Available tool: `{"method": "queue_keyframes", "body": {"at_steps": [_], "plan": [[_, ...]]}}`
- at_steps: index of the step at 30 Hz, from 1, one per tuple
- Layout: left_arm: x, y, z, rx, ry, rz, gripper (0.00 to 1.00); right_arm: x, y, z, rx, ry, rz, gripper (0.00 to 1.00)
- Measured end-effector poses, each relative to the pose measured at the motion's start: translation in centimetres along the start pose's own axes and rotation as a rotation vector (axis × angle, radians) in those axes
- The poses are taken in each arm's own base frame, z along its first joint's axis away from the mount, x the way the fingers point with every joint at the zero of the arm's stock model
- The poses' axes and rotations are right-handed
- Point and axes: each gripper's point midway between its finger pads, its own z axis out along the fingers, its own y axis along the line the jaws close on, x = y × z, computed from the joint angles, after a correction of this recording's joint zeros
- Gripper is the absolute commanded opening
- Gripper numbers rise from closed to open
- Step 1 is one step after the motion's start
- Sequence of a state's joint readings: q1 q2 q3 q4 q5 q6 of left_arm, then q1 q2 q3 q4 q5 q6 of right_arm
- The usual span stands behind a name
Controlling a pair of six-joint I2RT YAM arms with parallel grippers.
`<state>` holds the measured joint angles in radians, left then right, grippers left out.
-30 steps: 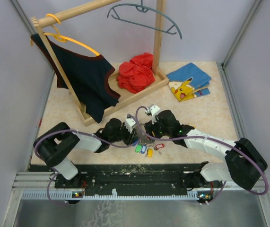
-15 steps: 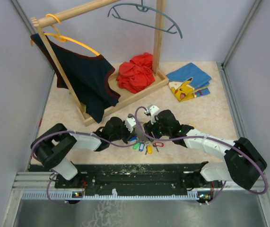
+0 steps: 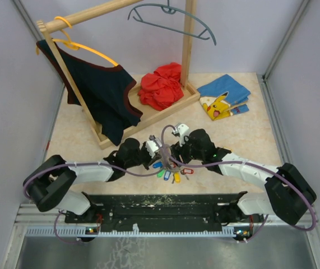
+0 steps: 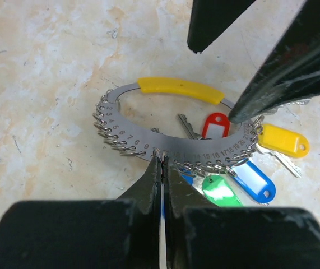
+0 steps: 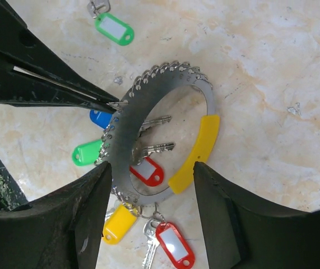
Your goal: Put the keys on the keyring
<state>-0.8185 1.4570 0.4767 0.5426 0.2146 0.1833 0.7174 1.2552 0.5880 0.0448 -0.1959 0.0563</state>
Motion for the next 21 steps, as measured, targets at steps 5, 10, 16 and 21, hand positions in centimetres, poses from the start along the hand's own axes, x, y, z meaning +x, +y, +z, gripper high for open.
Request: {"method": "queue_keyframes", "body": {"at_steps": [5,10,16,21], "plan": [[-0.9,-0.5,-1.0,0.022,-0.049,0.031,0.00,0.3,0.3,0.2,-0.059,-0.042,-0.009,0.59],[-2.0,-0.9,-1.6,0.053,-0.113,0.047,0.00,-0.1,1.3,0.2,-0.131,-0.098,-0.055,0.59],[-3.2,-1.4,-2.4,0.096,-0.180,0.065,0.00,-1.1,2.5,0.1,-0.214,-0.205,-0.157,0.58],[-4.3,-1.8,-2.9,0.138,-0.230,0.095,0.00,-1.3,3.0,-0.2,-0.258,-0.260,-0.246,0.54]]}}
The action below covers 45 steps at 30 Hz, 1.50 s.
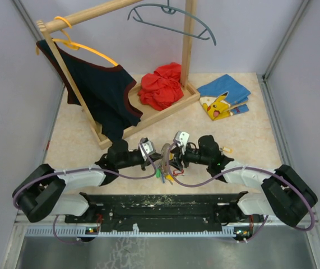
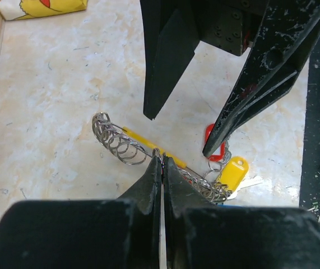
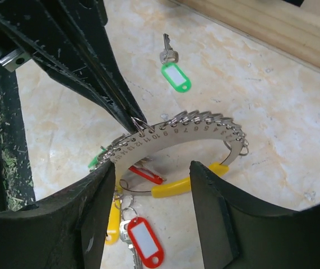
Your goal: Put the keys on the keyring
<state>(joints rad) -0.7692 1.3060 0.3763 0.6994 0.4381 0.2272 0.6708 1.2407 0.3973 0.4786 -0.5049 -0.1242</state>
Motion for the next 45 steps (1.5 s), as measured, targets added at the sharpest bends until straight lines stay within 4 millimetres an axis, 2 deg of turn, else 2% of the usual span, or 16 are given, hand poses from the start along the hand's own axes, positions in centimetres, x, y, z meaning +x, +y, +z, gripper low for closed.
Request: {"method": "queue_keyframes", "body": {"at_steps": [9,21,28,39,45], "plan": [[0.0,-0.6,-0.3,0.088,-0.026,0.024,0.00,-2.3,0.4,0.3,-0.063,-0.105,-0.190,0.50],[0.4,-1.4,-0.2,0.154,-0.031,0.025,0.00,-0.3,1.3,1.3,-0.169,-0.082,-0.256,0.35],[1.1,-1.6,0.0,0.173,-0.025,0.016,0.00,-0.5,1.9,1.3,-0.201,-0.095,-0.271,0.30],[2.2,-1.8,-0.2,0.203,0.007,0.013,0.00,-0.1,1.4,0.9,-0.195,-0.076,-0.316,0.22],[2.2,-2.2,-0.4,0.233,0.009,0.019,0.00,-0.4,1.6,1.0,-0.220,-0.074,-0.331,0.19]]}}
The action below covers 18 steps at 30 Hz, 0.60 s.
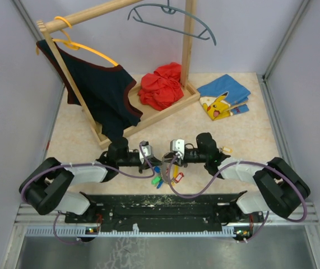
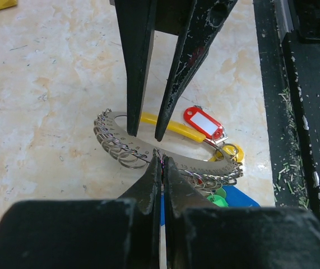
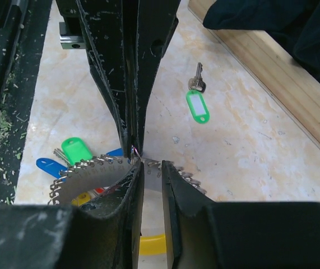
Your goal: Put the keys on the keyring
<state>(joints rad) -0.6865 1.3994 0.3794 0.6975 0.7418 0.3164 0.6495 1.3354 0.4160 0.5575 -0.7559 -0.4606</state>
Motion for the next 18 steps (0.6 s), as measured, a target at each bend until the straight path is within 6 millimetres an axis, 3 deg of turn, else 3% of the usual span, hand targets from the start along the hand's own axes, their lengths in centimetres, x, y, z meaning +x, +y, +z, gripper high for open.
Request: {"method": "queue_keyframes", "body": {"at_steps": [4,18], "plan": [[-0.2,-0.3,0.0,0.019,-0.006,0.000,0.00,-0.6,0.2,0.2,-0.026,-0.019,-0.009,0.19],[-0.3,-0.5,0.0,0.034,-0.013,0.001,0.00,0.8,1.1,0.6,-0.082,0.008,0.026,0.18]]}}
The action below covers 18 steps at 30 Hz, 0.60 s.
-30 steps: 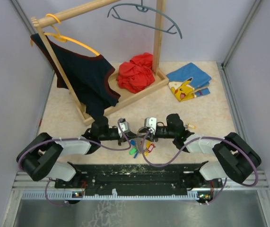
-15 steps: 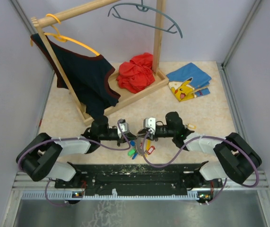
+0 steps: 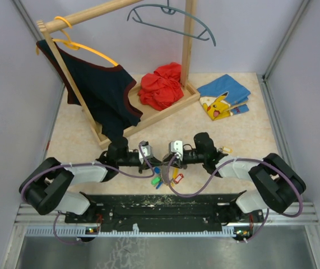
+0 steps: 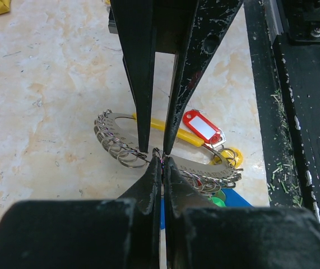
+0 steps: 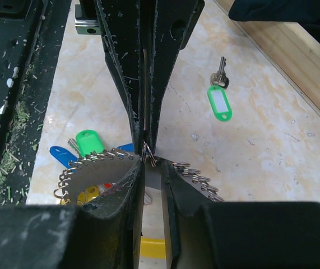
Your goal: Put the keys on the keyring
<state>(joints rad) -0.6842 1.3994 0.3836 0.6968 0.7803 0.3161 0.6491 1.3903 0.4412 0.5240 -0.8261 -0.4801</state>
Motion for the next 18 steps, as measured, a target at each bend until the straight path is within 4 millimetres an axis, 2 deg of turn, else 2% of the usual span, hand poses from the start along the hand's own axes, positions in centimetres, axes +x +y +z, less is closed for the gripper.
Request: {"method": "queue_keyframes", "body": {"at_steps": [18], "plan": [[0.16,-0.45,0.22,0.046,-0.009,-0.010,0.01,-0.02,0.59,0.15,-0.037,-0.017,0.021,0.06]]}}
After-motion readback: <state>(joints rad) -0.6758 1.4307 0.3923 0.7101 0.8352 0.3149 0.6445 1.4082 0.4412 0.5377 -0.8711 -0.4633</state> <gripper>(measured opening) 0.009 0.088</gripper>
